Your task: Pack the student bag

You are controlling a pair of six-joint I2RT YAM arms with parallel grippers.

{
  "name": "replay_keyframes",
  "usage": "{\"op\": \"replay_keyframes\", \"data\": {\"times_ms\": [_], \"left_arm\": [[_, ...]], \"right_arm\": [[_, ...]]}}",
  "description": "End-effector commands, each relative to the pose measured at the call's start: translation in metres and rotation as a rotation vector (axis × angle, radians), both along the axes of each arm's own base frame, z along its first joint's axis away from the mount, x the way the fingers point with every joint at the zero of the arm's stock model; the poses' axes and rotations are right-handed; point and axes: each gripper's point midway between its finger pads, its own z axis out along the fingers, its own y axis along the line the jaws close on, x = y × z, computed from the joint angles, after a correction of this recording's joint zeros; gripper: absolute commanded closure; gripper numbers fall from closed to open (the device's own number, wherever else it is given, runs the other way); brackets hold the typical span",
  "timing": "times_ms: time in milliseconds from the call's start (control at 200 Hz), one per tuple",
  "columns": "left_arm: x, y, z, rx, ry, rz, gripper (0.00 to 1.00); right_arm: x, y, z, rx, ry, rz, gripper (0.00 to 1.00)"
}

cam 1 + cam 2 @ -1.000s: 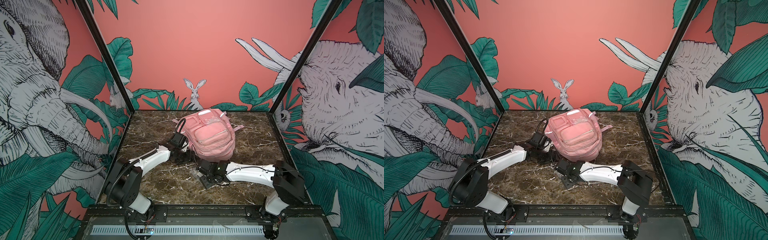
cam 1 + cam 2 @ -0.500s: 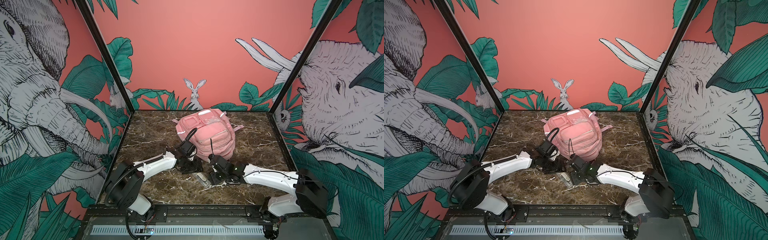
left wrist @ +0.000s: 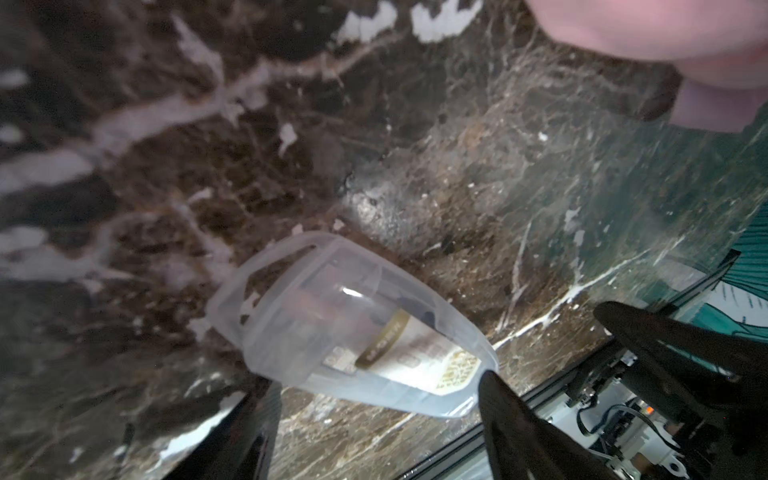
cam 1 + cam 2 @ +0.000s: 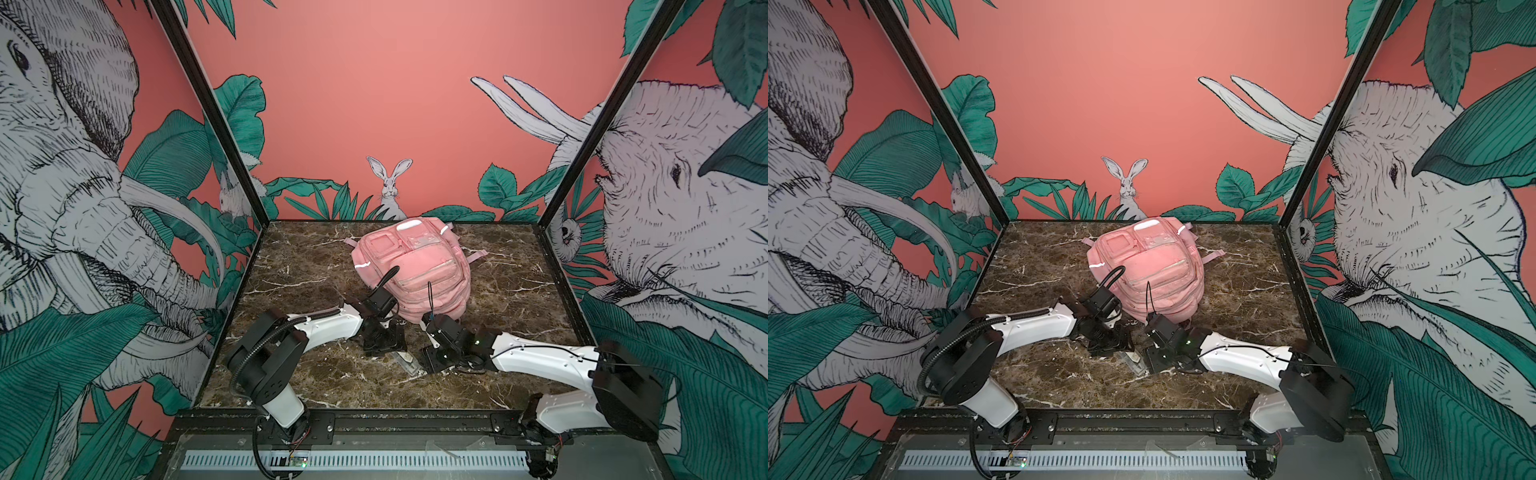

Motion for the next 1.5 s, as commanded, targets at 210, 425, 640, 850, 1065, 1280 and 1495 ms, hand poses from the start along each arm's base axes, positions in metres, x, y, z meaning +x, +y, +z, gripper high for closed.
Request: {"op": "replay_keyframes", "data": {"times_ms": [210,425,640,850,1065,1280,1495], "left_arm": [[0.017,-0.009,-0.013,0.071,-0.003,-0.039,0.25],[0.028,-0.001,-0.005,0.201,-0.073,-0.152,0.29],[0.019,-0.008,0.005,0.312,-0.143,-0.289,0.3],[0.001,-0.027,-0.002,0.278,-0.135,-0.303,0.3],[-0.007,-0.022,-0.011,0.297,-0.128,-0.304,0.3],[-0.002,-0.032,-0.009,0.344,-0.182,-0.363,0.38],[0.003,-0.026,-0.004,0.432,-0.223,-0.421,0.37]], "right_arm": [[0.0,-0.019,0.007,0.019,-0.021,-0.047,0.38],[-0.003,-0.022,0.003,0.032,-0.007,-0.064,0.38],[-0.009,-0.03,-0.004,0.041,0.004,-0.088,0.38],[-0.014,-0.041,-0.006,0.034,0.007,-0.105,0.38],[-0.017,-0.046,-0.006,0.04,0.002,-0.106,0.38],[-0.017,-0.045,-0.007,0.053,0.005,-0.105,0.38],[-0.019,-0.043,-0.011,0.06,0.016,-0.1,0.38]]}}
